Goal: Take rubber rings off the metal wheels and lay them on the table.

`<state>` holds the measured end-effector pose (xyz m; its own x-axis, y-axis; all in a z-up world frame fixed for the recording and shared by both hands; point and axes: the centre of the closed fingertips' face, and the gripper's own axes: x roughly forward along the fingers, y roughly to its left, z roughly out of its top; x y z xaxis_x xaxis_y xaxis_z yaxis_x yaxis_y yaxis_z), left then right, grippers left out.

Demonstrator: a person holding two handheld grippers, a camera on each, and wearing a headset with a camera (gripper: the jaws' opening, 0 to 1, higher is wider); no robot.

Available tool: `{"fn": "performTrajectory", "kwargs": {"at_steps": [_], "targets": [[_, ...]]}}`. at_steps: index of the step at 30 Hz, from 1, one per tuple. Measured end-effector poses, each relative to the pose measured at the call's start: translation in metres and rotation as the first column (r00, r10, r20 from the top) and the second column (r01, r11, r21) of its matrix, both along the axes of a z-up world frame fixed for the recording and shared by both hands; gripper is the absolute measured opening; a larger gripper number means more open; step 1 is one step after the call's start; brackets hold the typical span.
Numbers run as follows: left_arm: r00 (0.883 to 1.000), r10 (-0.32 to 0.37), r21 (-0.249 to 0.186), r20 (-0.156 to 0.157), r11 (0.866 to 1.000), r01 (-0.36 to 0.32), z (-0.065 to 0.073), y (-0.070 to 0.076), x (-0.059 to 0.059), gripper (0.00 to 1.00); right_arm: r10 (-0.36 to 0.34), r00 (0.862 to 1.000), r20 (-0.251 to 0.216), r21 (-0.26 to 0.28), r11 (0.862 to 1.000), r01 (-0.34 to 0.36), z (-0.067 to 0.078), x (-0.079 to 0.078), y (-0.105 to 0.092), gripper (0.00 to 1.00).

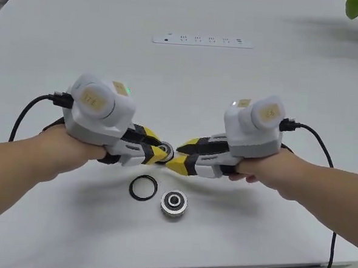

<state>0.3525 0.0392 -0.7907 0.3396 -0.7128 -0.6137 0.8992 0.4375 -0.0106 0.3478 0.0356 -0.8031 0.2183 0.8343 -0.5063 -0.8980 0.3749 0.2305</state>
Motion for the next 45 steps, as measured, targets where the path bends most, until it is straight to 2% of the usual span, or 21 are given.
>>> {"fn": "performTrajectory", "kwargs": {"at_steps": [5, 23, 32, 45], "targets": [[1.0, -0.001, 0.003, 0.012, 1.0, 0.001, -0.001, -0.0005, 0.0008, 0.14, 0.0, 1.0, 0.004, 0.002, 1.0, 0.0, -0.0002, 0.0003, 0.0027, 0.24], [1.0, 0.017, -0.013, 0.013, 1.0, -0.017, -0.0008, -0.0029, 0.0032, 0.14, 0.011, 0.999, 0.031, -0.014, 1.0, -0.01, -0.0029, 0.0015, 0.0029, 0.18], [1.0, 0.021, -0.014, 0.01, 1.0, -0.021, -0.0004, -0.0031, 0.0027, 0.14, 0.014, 0.999, 0.037, -0.024, 1.0, -0.013, -0.0039, 0.0011, -0.0006, 0.1], [1.0, 0.019, -0.006, 0.015, 1.0, -0.019, 0.0001, -0.0026, 0.0028, 0.14, -0.014, 1.0, 0.011, -0.021, 1.0, 0.014, -0.0048, 0.0022, -0.0032, 0.02]]}}
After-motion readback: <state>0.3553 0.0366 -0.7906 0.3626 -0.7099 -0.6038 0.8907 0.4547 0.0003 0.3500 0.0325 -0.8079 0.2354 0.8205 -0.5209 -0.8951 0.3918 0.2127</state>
